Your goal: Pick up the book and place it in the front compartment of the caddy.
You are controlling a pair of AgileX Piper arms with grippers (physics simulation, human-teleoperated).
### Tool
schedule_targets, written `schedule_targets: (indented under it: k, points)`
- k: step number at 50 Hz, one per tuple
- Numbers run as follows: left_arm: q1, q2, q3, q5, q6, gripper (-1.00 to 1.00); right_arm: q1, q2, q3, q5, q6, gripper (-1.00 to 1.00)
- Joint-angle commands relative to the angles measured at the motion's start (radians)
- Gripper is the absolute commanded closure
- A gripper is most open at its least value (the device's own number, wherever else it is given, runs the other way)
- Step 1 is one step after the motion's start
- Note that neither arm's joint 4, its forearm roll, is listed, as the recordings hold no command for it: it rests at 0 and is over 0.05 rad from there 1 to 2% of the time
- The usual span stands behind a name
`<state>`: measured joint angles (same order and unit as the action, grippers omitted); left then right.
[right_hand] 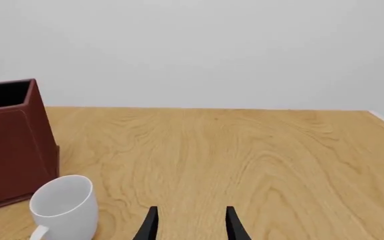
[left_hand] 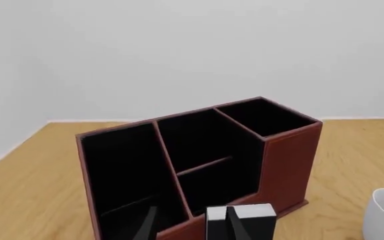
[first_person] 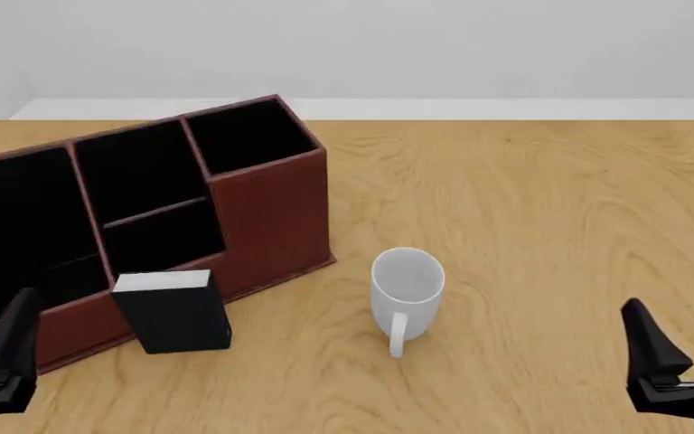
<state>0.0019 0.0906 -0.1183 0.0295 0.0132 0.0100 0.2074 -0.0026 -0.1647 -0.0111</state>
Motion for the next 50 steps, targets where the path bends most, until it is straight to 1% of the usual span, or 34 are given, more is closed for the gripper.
schedule_targets:
  k: [1, 3, 5, 7, 9, 11, 13, 15, 16, 17, 18, 20, 21, 23, 24, 26, 27, 28, 30, 32, 34, 35, 36, 37, 38, 40, 42, 43, 44, 45, 47, 48, 50]
  points:
    - [-0.032, 0.044, -0.065, 0.014, 0.022, -1.00, 0.003, 0.112, -0.003, -0.078, -0.008, -1.00]
    - [-0.007, 0.050, -0.078, 0.020, 0.030, -1.00, 0.006, 0.131, -0.002, -0.090, -0.007, -1.00]
    - [-0.016, 0.058, -0.090, 0.022, 0.051, -1.00, 0.001, 0.155, -0.001, -0.105, -0.006, -1.00]
    - [-0.014, 0.073, -0.107, 0.027, 0.055, -1.00, -0.008, 0.192, -0.002, -0.127, 0.001, -1.00]
    - [-0.008, 0.068, -0.128, 0.045, 0.059, -1.00, 0.007, 0.230, -0.003, -0.148, 0.018, -1.00]
    - [0.004, 0.085, -0.147, 0.050, 0.056, -1.00, 0.008, 0.269, -0.003, -0.171, -0.021, -1.00]
    - [0.007, 0.113, -0.156, 0.044, 0.075, -1.00, 0.007, 0.261, -0.005, -0.164, -0.019, -1.00]
    - [0.008, 0.153, -0.165, 0.037, 0.070, -1.00, 0.008, 0.314, -0.009, -0.191, -0.017, -1.00]
    - [-0.015, 0.186, -0.168, 0.037, 0.071, -1.00, 0.007, 0.331, -0.010, -0.201, -0.023, -1.00]
    - [-0.063, 0.224, -0.170, 0.040, 0.093, -1.00, 0.007, 0.328, -0.012, -0.199, -0.024, -1.00]
    - [-0.088, 0.218, -0.172, 0.049, 0.105, -1.00, 0.005, 0.324, -0.014, -0.194, -0.027, -1.00]
    - [-0.119, 0.206, -0.180, 0.072, 0.097, -1.00, 0.006, 0.311, -0.016, -0.186, -0.031, -1.00]
    - [-0.142, 0.215, -0.185, 0.083, 0.108, -1.00, -0.001, 0.315, -0.021, -0.186, -0.037, -1.00]
    - [-0.122, 0.223, -0.190, 0.082, 0.115, -1.00, -0.002, 0.307, -0.028, -0.174, -0.040, -1.00]
    - [-0.138, 0.227, -0.193, 0.085, 0.138, -1.00, -0.003, 0.301, -0.032, -0.167, -0.040, -1.00]
    - [-0.139, 0.225, -0.202, 0.093, 0.175, -1.00, -0.003, 0.275, -0.041, -0.141, -0.047, -1.00]
    - [-0.149, 0.239, -0.208, 0.095, 0.182, -1.00, -0.006, 0.266, -0.043, -0.133, -0.049, -1.00]
    - [-0.127, 0.246, -0.227, 0.099, 0.187, -1.00, -0.007, 0.262, -0.045, -0.132, -0.057, -1.00]
    - [-0.139, 0.262, -0.251, 0.113, 0.184, -1.00, -0.006, 0.264, -0.049, -0.130, -0.059, -1.00]
    - [-0.146, 0.266, -0.286, 0.140, 0.213, -1.00, 0.020, 0.267, -0.056, -0.124, -0.056, -1.00]
    - [-0.169, 0.273, -0.314, 0.166, 0.224, -1.00, 0.012, 0.272, -0.061, -0.119, -0.056, -1.00]
    - [-0.193, 0.274, -0.330, 0.187, 0.219, -1.00, 0.016, 0.283, -0.066, -0.118, -0.047, -1.00]
    - [-0.186, 0.300, -0.348, 0.199, 0.212, -1.00, 0.028, 0.287, -0.071, -0.113, -0.042, -1.00]
    - [-0.184, 0.297, -0.362, 0.210, 0.218, -1.00, 0.026, 0.274, -0.072, -0.103, -0.043, -1.00]
    - [-0.171, 0.306, -0.368, 0.218, 0.253, -1.00, 0.025, 0.266, -0.074, -0.097, -0.046, -1.00]
    - [-0.155, 0.313, -0.383, 0.232, 0.291, -1.00, 0.027, 0.258, -0.078, -0.088, -0.048, -1.00]
    - [-0.173, 0.321, -0.418, 0.273, 0.304, -1.00, 0.027, 0.254, -0.078, -0.089, -0.053, -1.00]
    - [-0.166, 0.327, -0.430, 0.284, 0.327, -1.00, 0.027, 0.259, -0.081, -0.091, -0.051, -1.00]
    - [-0.165, 0.332, -0.435, 0.288, 0.330, -1.00, 0.028, 0.264, -0.083, -0.092, -0.049, -1.00]
    - [-0.188, 0.350, -0.453, 0.316, 0.326, -1.00, 0.037, 0.287, -0.091, -0.098, -0.038, -1.00]
    - [-0.234, 0.343, -0.467, 0.351, 0.327, -1.00, 0.036, 0.285, -0.098, -0.091, -0.035, -1.00]
    - [-0.211, 0.365, -0.480, 0.357, 0.339, -1.00, 0.039, 0.271, -0.103, -0.081, -0.034, -1.00]
    - [-0.208, 0.373, -0.486, 0.365, 0.375, -1.00, 0.045, 0.265, -0.110, -0.071, -0.031, -1.00]
